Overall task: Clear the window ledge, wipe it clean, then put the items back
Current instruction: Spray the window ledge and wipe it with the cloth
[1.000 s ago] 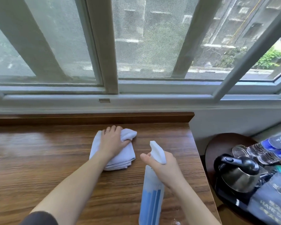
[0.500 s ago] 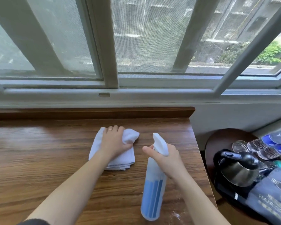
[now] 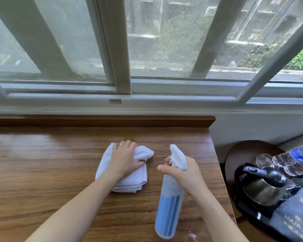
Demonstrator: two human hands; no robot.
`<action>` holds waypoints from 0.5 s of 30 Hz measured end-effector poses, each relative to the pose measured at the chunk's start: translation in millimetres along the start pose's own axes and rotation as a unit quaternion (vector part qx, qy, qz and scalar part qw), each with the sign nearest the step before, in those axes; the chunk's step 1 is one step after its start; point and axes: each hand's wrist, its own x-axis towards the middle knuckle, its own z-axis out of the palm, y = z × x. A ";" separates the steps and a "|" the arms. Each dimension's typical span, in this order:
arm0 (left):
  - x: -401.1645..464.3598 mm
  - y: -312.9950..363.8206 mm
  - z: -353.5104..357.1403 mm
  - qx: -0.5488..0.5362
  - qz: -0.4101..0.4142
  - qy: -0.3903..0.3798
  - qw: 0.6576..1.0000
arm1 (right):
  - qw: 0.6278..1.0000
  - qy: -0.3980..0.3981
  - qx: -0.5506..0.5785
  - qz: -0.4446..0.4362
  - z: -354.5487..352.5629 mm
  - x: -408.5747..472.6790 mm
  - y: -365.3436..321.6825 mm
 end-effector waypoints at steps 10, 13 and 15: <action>74.3 -5.7 -0.9 0.017 -0.084 -0.082 0.993 | 0.999 0.021 0.044 0.007 -7.5 3.1 0.5; 78.2 -4.1 0.0 0.026 -0.092 -0.078 0.992 | 0.999 0.039 0.035 0.010 -10.6 5.3 2.9; 75.0 -4.5 0.6 0.022 -0.090 -0.073 0.993 | 0.999 0.039 0.030 0.008 -10.5 3.6 3.2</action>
